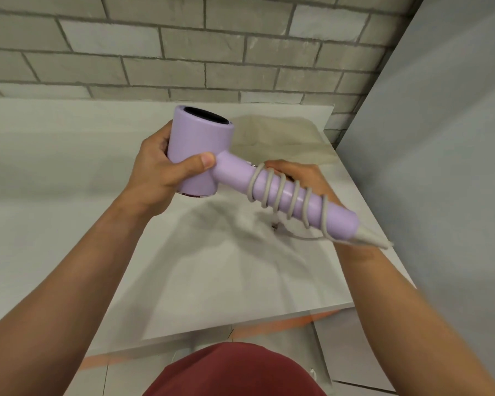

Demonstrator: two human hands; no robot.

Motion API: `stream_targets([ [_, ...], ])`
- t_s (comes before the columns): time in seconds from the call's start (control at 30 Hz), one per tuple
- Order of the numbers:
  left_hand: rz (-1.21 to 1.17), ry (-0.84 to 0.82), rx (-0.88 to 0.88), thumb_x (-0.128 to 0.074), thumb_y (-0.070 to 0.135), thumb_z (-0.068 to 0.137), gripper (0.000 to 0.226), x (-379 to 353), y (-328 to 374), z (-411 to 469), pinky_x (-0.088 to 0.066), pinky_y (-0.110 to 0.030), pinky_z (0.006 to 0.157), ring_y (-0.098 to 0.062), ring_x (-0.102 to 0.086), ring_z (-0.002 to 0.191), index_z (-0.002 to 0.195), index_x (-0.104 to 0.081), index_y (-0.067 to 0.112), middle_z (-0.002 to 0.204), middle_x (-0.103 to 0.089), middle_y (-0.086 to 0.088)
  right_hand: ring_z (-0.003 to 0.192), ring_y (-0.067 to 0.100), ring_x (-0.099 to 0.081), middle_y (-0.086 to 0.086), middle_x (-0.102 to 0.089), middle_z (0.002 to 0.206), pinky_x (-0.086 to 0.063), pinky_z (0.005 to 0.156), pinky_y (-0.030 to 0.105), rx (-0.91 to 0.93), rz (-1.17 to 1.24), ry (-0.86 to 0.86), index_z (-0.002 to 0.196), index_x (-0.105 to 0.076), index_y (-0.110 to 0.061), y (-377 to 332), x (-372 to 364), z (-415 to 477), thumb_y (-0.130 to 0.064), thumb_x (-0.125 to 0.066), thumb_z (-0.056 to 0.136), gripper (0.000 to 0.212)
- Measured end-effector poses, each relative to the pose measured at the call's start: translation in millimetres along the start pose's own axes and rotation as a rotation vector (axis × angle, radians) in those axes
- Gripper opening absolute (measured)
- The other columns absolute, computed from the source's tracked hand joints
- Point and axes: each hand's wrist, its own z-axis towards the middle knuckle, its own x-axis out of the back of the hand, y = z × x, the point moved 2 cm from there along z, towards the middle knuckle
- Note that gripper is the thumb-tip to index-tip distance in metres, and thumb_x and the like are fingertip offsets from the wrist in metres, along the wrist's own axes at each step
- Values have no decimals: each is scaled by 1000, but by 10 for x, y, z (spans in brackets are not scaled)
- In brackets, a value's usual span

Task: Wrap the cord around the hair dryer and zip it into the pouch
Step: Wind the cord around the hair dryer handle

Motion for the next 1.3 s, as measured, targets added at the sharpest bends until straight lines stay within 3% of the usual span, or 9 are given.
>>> stream_targets([
  [0.07,9,60,4,-83,39,65,50,11,-22,19,-60,-51,80,-24,-69,94,111,-67,25,101,-72,2,92,32,-63,49,-47,132,-38,85,12,-83,-76,-64,140,-60,-5,98,-209,-89,-30,-33,110,47],
  [0.1,12,93,12,-84,40,65,51,22,-37,24,-60,-52,81,-25,-69,95,111,-68,24,102,-72,0,85,34,-54,45,6,140,-33,85,4,-150,-161,-9,155,-39,-2,200,-275,-167,-37,-25,112,57],
  [0.13,13,125,21,-84,40,65,51,28,-53,27,-61,-51,81,-26,-69,95,110,-68,24,103,-72,-2,76,14,-55,-7,-40,161,-31,88,1,-211,-225,-11,161,-27,-7,194,-288,-186,-46,-27,111,62],
  [0.2,5,188,38,-85,41,63,53,22,-79,30,-62,-44,78,-24,-71,94,109,-68,21,104,-72,-3,92,2,-65,-6,-71,131,-47,95,14,-174,-258,-214,146,-56,-22,212,-425,-163,-57,-43,107,54],
  [0.37,51,369,68,-85,44,63,57,39,-140,64,-57,-28,64,-14,-71,87,109,-67,16,101,-73,1,91,11,-66,-11,-77,108,-54,90,36,-48,-72,-140,135,-66,-36,-196,-419,-30,-48,-45,109,35],
  [0.67,344,434,75,-87,47,67,56,102,-257,47,-64,-44,67,-14,-70,91,112,-63,25,100,-70,11,68,-5,-60,-51,-54,69,-45,66,14,-65,-38,-391,127,-70,-20,-466,-30,-230,-34,-54,108,28],
  [0.77,423,402,43,-89,42,69,61,56,-259,34,-62,-36,75,-4,-67,93,121,-62,26,103,-68,17,71,-9,-60,-53,-54,73,-39,64,10,-53,-81,-438,125,-69,-21,-477,134,-235,-31,-52,109,25],
  [0.9,563,335,-26,-90,37,71,68,10,-234,46,-47,-14,71,-2,-60,92,129,-57,28,105,-62,22,62,17,-53,-4,-57,65,-42,60,29,-20,-92,-322,105,-69,-18,-519,308,-243,-38,-52,108,27],
  [1.3,577,81,38,-92,33,70,74,36,-269,5,-55,-17,55,1,-64,97,135,-56,29,107,-65,21,74,16,-63,-13,-73,89,-54,66,44,169,-317,139,106,-73,-27,-436,501,-44,-43,-53,105,26],
])
